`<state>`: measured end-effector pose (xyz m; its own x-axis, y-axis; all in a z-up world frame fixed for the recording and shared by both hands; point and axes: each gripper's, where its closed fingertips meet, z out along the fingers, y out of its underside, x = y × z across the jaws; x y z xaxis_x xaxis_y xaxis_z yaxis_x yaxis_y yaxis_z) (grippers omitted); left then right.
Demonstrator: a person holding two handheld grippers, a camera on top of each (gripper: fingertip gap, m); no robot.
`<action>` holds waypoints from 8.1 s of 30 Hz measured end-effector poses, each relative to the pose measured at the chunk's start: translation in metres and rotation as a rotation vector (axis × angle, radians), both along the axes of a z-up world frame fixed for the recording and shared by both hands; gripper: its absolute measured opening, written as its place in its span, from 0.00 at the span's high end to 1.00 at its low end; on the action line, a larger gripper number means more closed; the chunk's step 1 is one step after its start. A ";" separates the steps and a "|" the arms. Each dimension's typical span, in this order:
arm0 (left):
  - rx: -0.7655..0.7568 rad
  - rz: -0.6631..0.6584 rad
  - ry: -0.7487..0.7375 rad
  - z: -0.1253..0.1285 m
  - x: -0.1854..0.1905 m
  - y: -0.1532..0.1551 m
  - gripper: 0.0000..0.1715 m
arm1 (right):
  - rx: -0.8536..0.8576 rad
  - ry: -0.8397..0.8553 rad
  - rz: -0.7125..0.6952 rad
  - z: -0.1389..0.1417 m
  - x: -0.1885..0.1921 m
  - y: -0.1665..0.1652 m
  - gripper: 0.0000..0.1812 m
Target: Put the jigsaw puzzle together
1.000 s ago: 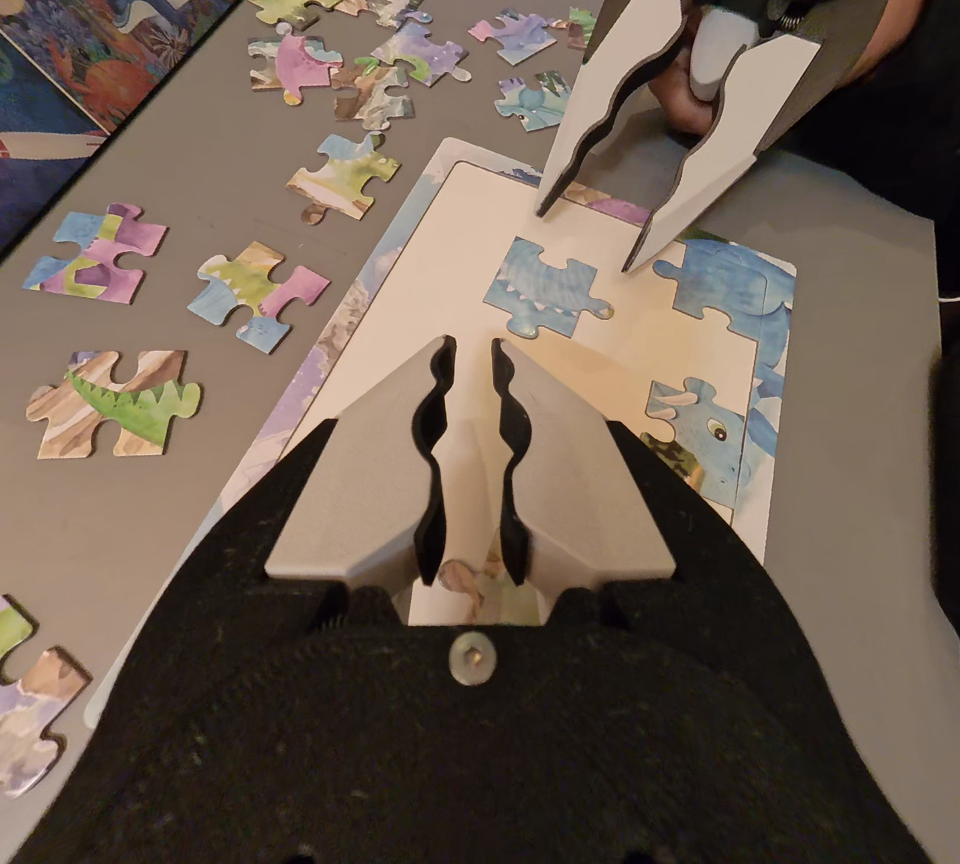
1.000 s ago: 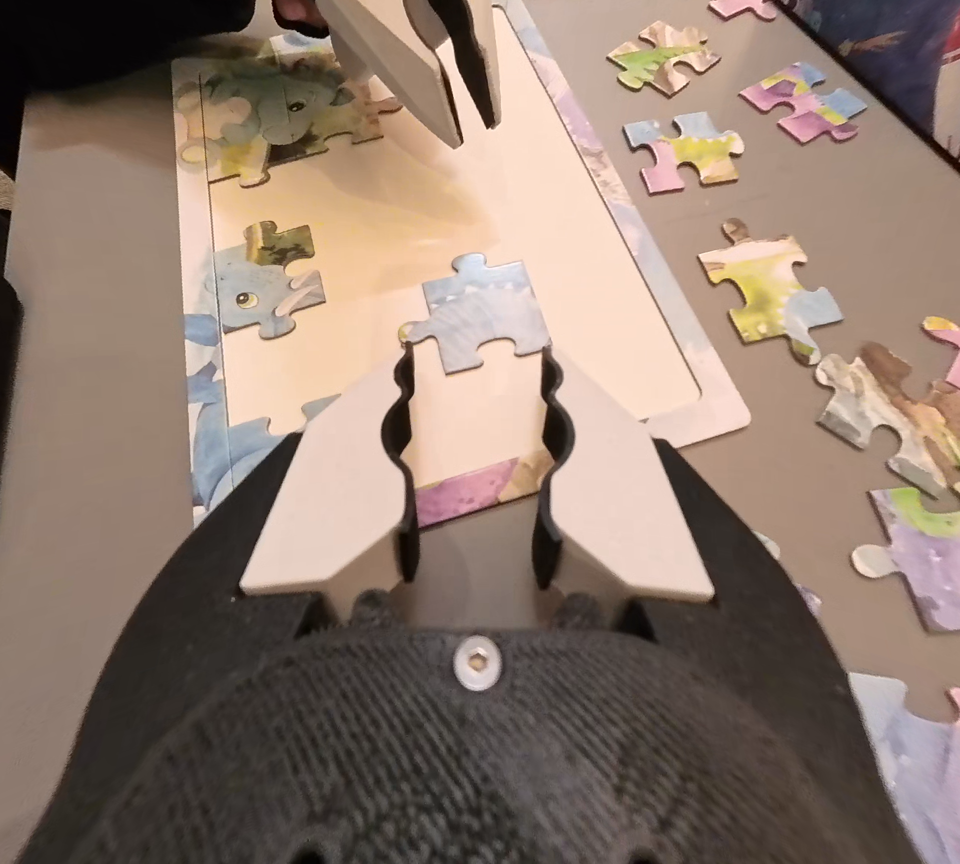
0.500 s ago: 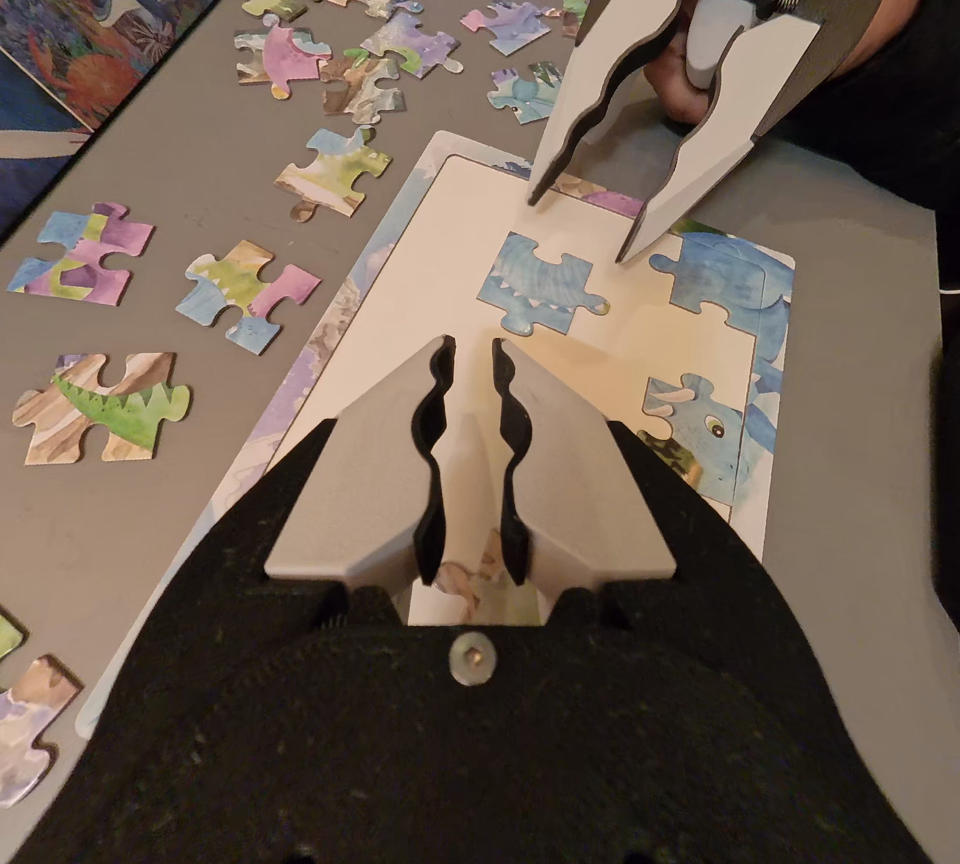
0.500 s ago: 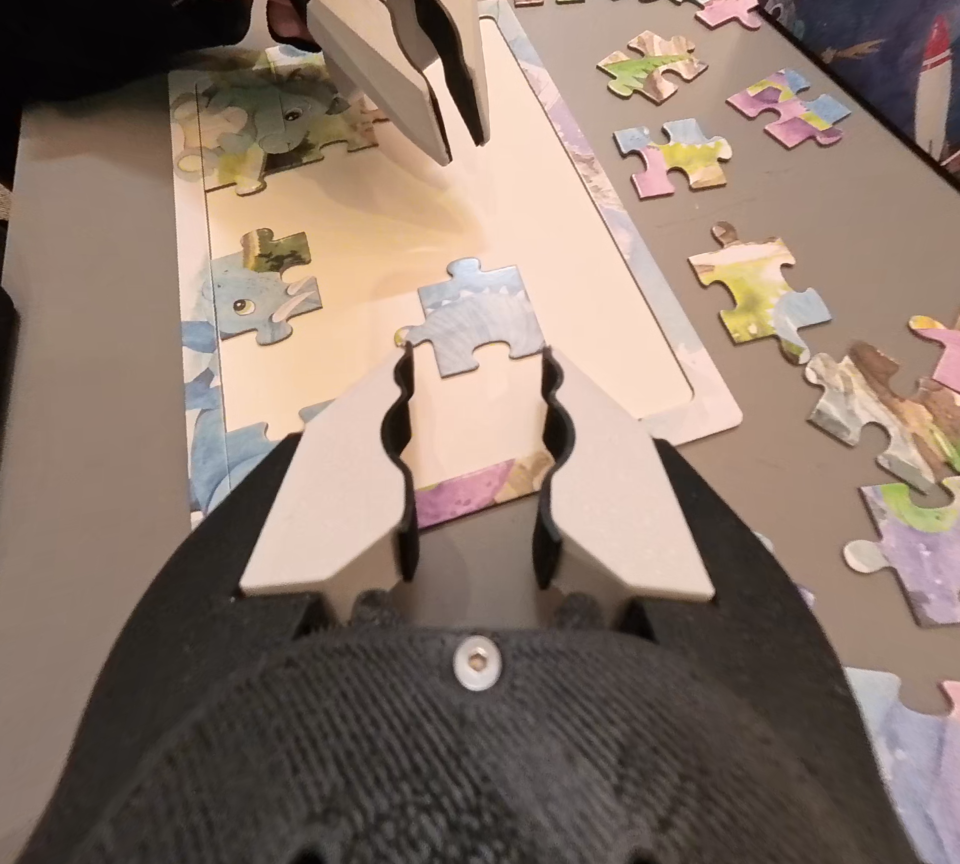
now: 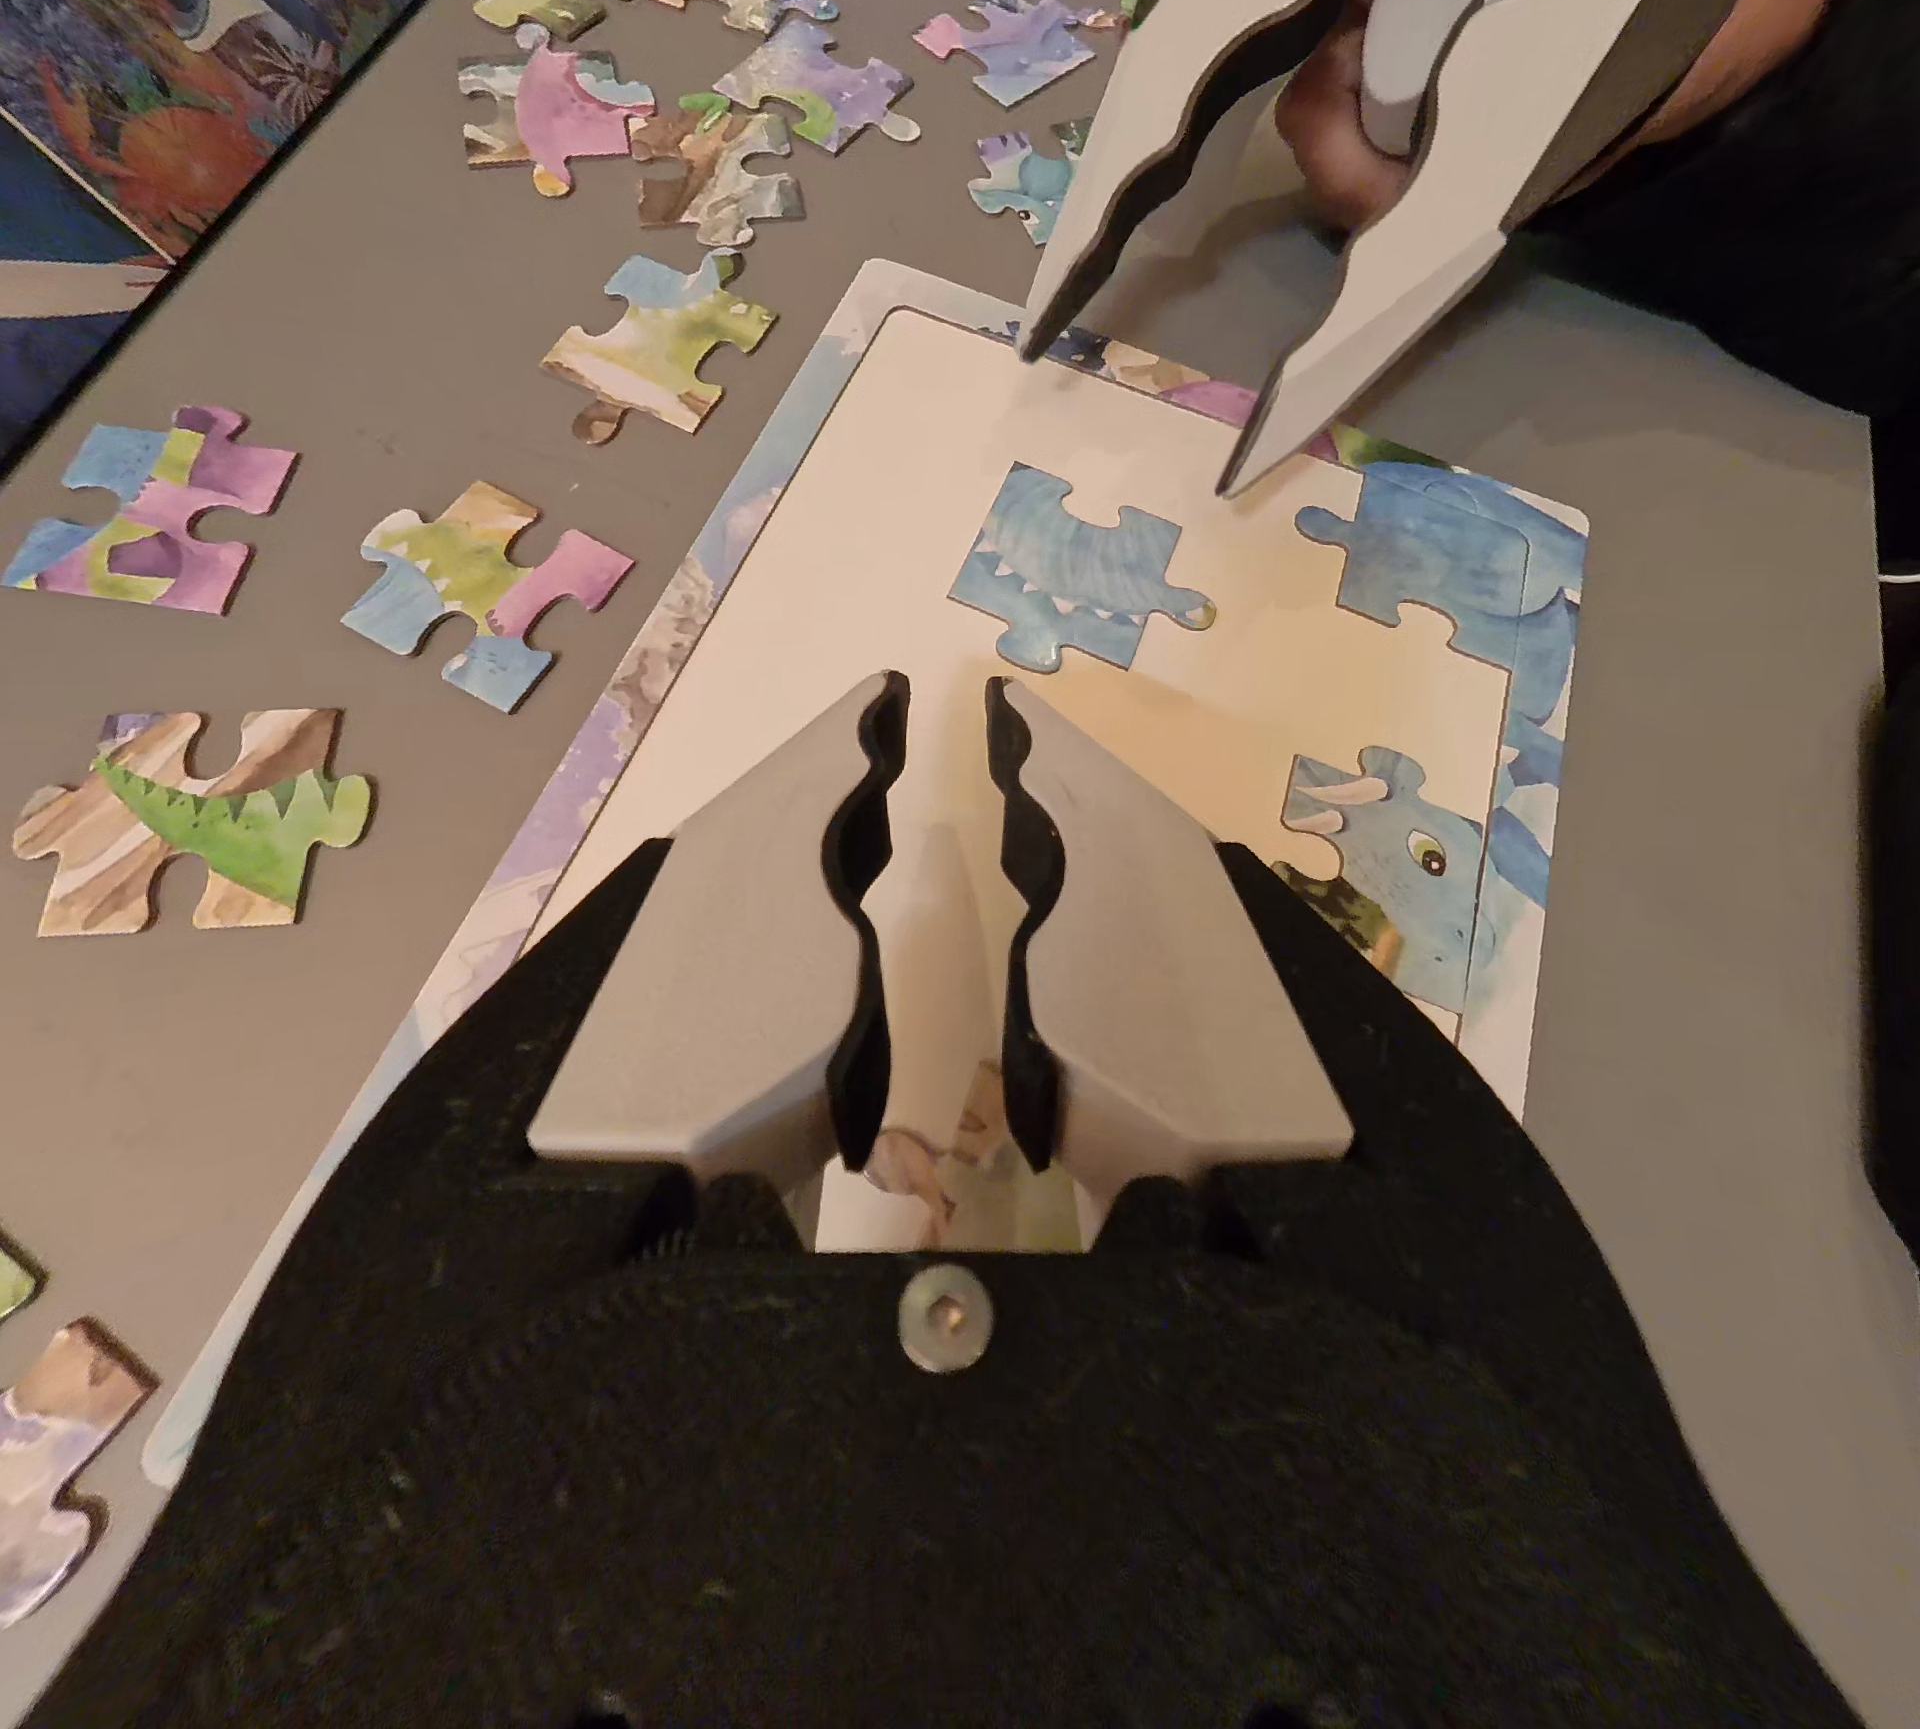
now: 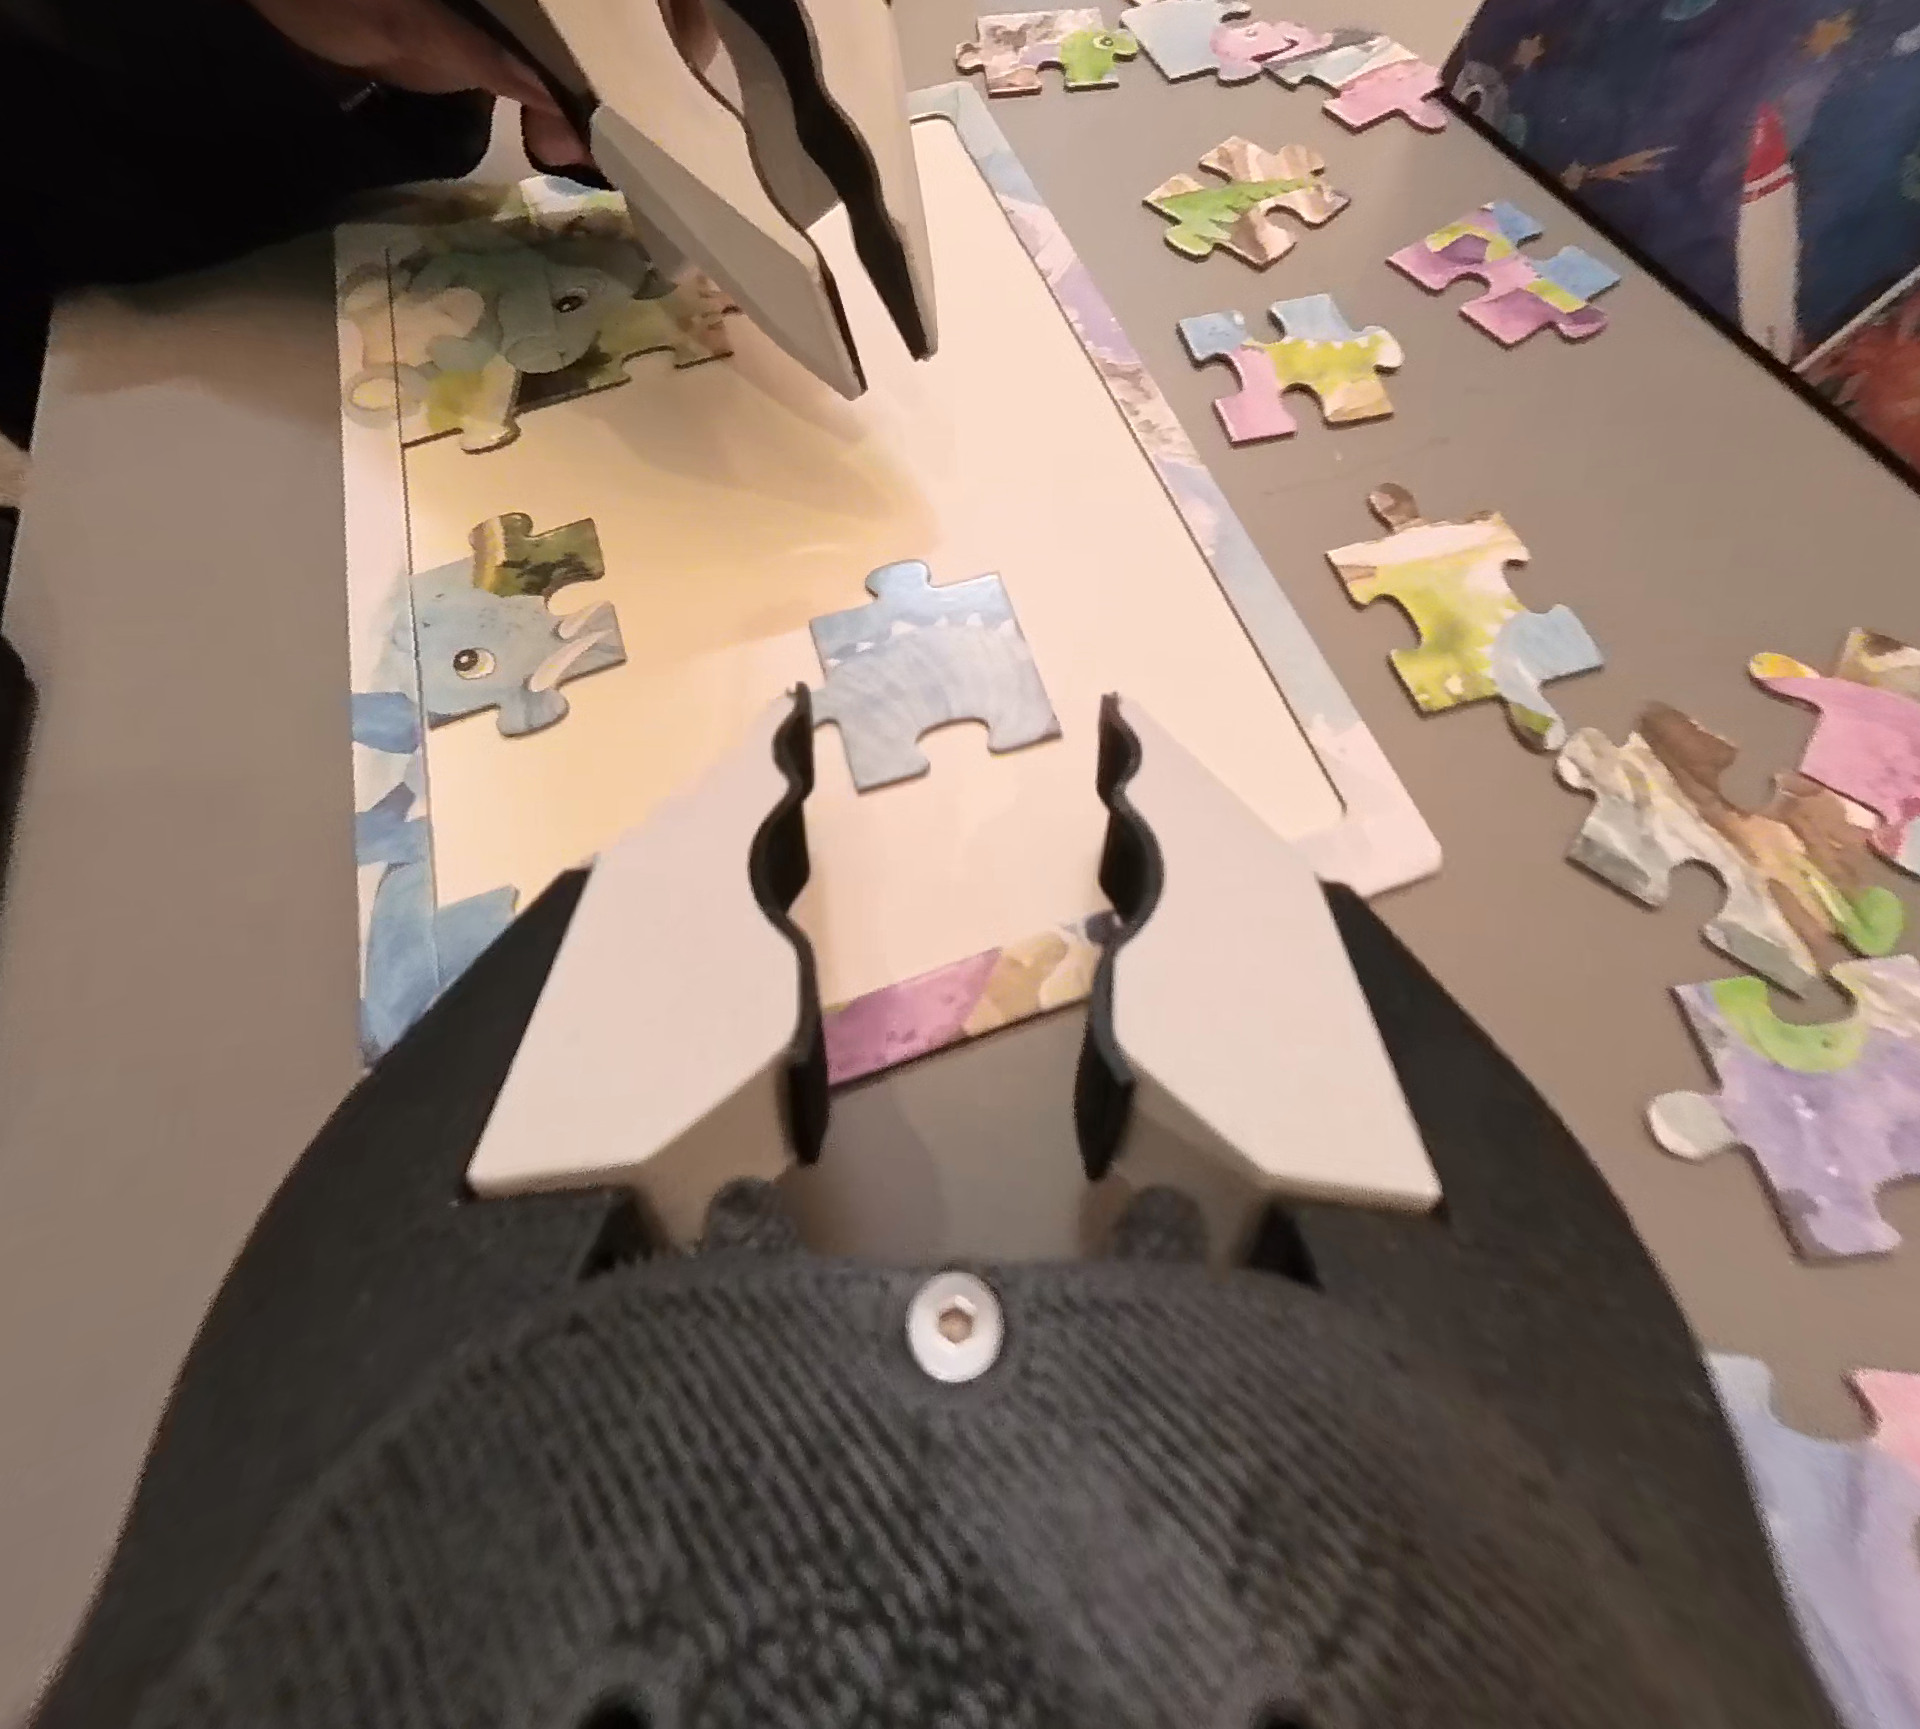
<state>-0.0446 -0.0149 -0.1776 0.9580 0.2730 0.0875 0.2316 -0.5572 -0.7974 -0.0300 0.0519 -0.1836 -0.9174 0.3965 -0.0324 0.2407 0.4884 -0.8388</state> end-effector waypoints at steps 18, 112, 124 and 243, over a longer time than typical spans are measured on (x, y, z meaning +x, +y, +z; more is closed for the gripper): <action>0.005 -0.003 0.010 0.002 0.001 0.002 0.92 | 0.131 -0.028 0.057 -0.022 0.004 -0.020 0.74; 0.279 0.399 0.061 0.028 -0.138 -0.108 0.64 | -0.232 0.141 -0.510 0.064 -0.133 0.136 0.78; 0.284 0.405 0.040 0.027 -0.139 -0.109 0.64 | -0.259 0.172 -0.531 0.075 -0.133 0.146 0.78; 0.423 0.488 0.141 0.058 -0.146 -0.132 0.90 | -0.063 0.486 -0.673 0.092 -0.140 0.185 1.00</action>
<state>-0.1905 -0.1468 -0.1200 0.7435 0.6481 0.1651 0.2554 -0.0469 -0.9657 -0.1701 0.2366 -0.0914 -0.4026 0.8759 0.2658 0.0687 0.3185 -0.9454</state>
